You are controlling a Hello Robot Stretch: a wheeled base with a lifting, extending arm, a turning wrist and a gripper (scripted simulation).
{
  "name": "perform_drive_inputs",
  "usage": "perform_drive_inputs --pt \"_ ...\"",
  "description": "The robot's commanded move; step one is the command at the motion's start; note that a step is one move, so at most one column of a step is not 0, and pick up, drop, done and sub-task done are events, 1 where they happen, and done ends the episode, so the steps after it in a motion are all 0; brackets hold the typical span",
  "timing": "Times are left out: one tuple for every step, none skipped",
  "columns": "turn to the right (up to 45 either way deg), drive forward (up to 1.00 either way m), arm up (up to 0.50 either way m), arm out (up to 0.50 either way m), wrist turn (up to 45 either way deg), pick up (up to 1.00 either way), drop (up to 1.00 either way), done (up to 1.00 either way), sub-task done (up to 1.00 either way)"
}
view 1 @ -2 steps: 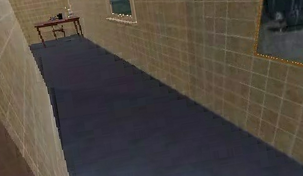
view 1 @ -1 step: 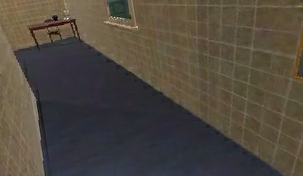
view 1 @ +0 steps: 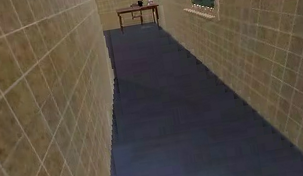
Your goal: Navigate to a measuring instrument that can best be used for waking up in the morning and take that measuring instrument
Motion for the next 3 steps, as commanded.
perform_drive_inputs --pt "0.0 1.0 0.0 0.0 0.0 0.0 0.0 0.0 0.0" --pt "0.0 1.0 0.0 0.0 0.0 0.0 0.0 0.0 0.0" --pt "0.0 1.0 0.0 0.0 0.0 0.0 0.0 0.0 0.0"
